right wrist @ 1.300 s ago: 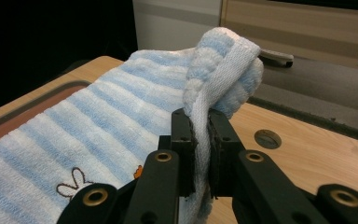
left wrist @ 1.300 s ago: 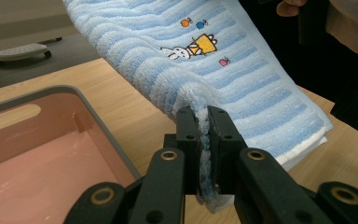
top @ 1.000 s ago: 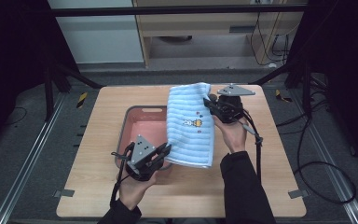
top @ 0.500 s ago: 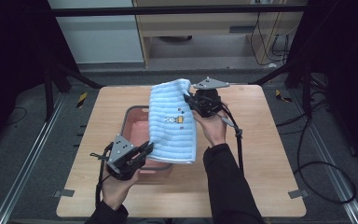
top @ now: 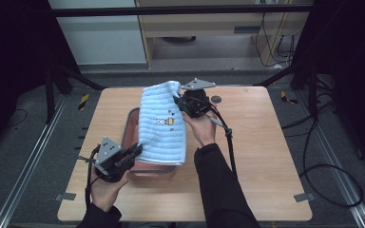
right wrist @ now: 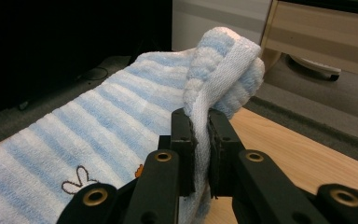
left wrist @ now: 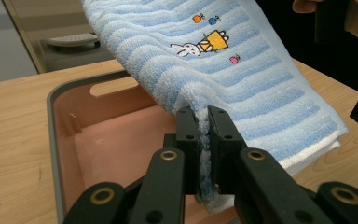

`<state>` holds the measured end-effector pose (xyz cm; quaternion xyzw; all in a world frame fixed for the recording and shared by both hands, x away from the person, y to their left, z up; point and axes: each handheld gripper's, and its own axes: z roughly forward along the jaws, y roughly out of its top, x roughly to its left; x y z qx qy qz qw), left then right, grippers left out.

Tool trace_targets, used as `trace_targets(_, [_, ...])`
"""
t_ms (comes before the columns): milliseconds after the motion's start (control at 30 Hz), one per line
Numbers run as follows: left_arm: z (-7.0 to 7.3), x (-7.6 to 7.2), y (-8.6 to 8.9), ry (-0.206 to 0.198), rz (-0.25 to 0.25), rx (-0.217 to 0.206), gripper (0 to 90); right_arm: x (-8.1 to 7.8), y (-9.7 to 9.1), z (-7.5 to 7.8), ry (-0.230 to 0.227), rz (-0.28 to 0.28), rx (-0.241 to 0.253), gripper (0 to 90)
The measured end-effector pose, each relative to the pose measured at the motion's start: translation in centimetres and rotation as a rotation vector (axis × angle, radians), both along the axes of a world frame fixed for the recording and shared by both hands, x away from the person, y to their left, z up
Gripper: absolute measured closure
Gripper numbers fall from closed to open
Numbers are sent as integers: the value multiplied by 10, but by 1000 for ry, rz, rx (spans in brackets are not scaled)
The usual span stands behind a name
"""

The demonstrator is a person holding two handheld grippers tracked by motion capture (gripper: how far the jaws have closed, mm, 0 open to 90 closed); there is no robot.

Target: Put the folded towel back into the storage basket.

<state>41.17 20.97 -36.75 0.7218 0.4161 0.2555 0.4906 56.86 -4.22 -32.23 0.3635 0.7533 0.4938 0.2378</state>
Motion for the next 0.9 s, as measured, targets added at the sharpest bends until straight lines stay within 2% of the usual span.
trace_targets(600, [-13,9,24,35,49,16,833,17,36,-22,33,23,-10,831])
trace_targets(900, [-27,14,29,66,63,50,834,21,45,-34,38,34,-22,830])
